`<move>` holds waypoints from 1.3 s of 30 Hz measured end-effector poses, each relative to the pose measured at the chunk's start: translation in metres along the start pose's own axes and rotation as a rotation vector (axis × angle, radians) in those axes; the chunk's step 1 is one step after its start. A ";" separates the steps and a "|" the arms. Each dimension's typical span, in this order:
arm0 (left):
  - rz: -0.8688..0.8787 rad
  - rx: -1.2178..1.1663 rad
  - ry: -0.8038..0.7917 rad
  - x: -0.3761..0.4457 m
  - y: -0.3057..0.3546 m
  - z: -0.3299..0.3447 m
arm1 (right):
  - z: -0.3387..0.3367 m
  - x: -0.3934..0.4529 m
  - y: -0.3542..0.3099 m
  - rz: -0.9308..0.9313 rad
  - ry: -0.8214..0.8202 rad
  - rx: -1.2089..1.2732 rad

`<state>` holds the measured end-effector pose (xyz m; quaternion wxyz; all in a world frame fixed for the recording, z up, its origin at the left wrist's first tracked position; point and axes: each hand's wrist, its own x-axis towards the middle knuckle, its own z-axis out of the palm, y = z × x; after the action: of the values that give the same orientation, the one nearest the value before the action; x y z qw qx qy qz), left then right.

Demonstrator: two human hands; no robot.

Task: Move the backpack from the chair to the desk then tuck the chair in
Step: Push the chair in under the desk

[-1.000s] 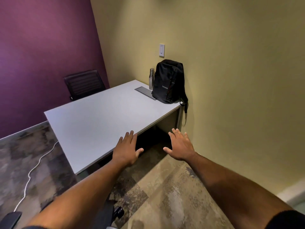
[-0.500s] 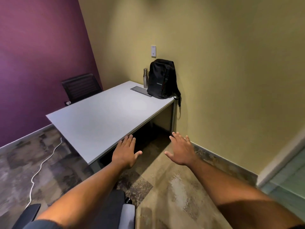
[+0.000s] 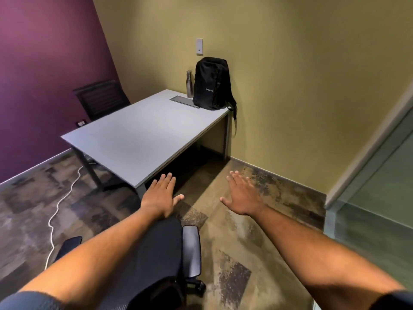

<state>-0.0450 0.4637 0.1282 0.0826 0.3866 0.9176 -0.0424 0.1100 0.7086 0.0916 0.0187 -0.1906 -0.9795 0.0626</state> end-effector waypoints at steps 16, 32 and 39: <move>-0.180 -0.047 0.023 -0.173 -0.044 0.051 | 0.019 -0.089 -0.112 -0.225 -0.047 0.043; -0.180 -0.104 -0.008 -0.283 -0.209 0.117 | 0.061 -0.147 -0.277 -0.175 -0.129 0.022; -0.070 -0.110 -0.101 -0.317 -0.272 0.159 | 0.109 -0.181 -0.354 -0.142 -0.207 0.117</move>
<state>-0.0037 0.0287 0.0340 0.1483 0.3466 0.9261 -0.0143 0.1395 0.3024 0.0275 -0.0670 -0.1121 -0.9819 0.1374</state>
